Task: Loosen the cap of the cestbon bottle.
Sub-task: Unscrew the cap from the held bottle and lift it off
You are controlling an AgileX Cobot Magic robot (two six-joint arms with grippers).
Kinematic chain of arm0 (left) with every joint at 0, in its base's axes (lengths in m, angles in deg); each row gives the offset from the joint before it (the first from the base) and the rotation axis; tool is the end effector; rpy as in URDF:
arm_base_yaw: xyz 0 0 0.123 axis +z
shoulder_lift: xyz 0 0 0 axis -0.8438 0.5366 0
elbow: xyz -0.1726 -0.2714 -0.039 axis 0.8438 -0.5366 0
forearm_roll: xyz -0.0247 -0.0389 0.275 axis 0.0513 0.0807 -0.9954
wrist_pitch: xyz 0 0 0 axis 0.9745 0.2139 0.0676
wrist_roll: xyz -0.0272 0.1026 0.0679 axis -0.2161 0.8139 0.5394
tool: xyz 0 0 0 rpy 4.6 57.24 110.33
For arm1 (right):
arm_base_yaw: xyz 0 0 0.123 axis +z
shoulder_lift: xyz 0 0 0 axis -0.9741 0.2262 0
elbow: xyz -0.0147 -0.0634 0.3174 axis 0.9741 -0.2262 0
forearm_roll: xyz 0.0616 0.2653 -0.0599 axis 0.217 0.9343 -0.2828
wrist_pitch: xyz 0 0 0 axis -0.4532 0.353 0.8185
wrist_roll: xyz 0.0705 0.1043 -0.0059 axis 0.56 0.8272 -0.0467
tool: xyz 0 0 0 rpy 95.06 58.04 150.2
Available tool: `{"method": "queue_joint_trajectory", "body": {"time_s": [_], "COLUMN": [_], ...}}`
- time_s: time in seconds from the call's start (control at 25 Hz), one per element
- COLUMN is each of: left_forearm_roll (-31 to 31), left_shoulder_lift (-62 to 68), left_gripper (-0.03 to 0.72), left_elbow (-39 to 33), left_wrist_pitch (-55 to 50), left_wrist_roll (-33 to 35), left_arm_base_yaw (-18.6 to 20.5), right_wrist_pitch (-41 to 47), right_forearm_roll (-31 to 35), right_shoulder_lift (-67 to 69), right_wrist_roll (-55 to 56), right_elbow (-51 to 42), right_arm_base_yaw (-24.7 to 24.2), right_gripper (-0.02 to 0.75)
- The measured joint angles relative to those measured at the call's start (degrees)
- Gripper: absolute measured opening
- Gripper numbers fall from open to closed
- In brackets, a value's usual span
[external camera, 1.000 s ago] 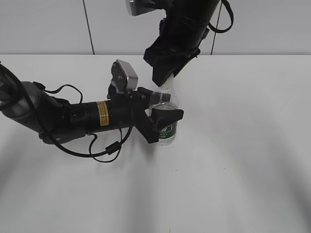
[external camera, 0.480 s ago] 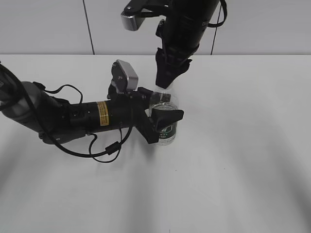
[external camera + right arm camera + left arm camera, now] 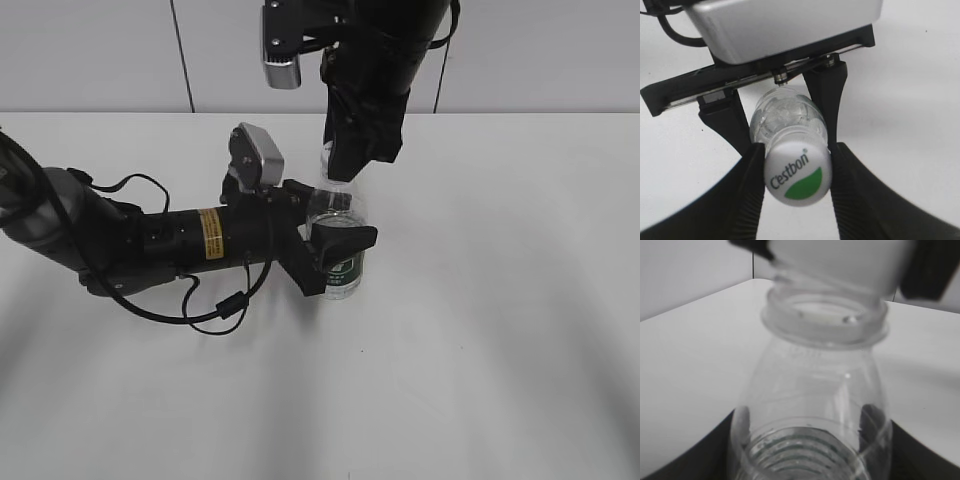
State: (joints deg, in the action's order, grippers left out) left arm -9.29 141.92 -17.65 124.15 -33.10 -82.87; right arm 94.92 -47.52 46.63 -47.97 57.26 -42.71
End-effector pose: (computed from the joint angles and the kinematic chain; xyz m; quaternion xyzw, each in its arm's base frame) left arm 0.3698 -0.2758 0.0876 0.4311 0.6361 -0.3986 0.5006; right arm 0.3971 0.2975 0.2596 -0.7725 0.6160 0.0504 0.1457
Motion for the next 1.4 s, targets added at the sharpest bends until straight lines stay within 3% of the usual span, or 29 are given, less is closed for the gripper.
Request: {"method": "queue_joint_trajectory", "body": {"time_s": [0.92, 1.2, 1.4], "left_forearm_roll": [-0.4, -0.4, -0.4], "left_shoulder_lift": [-0.2, -0.2, -0.2], "left_gripper": [0.405, 0.405, 0.405], "left_elbow": [0.0, 0.0, 0.0], "left_wrist_pitch": [-0.2, -0.2, -0.2], "left_wrist_roll": [0.1, 0.1, 0.1], "left_arm_base_yaw": [0.0, 0.0, 0.0], "right_wrist_pitch": [0.1, 0.1, 0.1], "right_forearm_roll": [-1.1, -5.5, -4.2], "right_shoulder_lift": [-3.0, -5.8, -5.8], "right_wrist_roll": [-1.2, 16.5, 33.1], "right_elbow": [-0.2, -0.2, -0.2], "right_arm_base_yaw": [0.1, -0.8, -6.7], "right_gripper": [0.297, 0.296, 0.295]}}
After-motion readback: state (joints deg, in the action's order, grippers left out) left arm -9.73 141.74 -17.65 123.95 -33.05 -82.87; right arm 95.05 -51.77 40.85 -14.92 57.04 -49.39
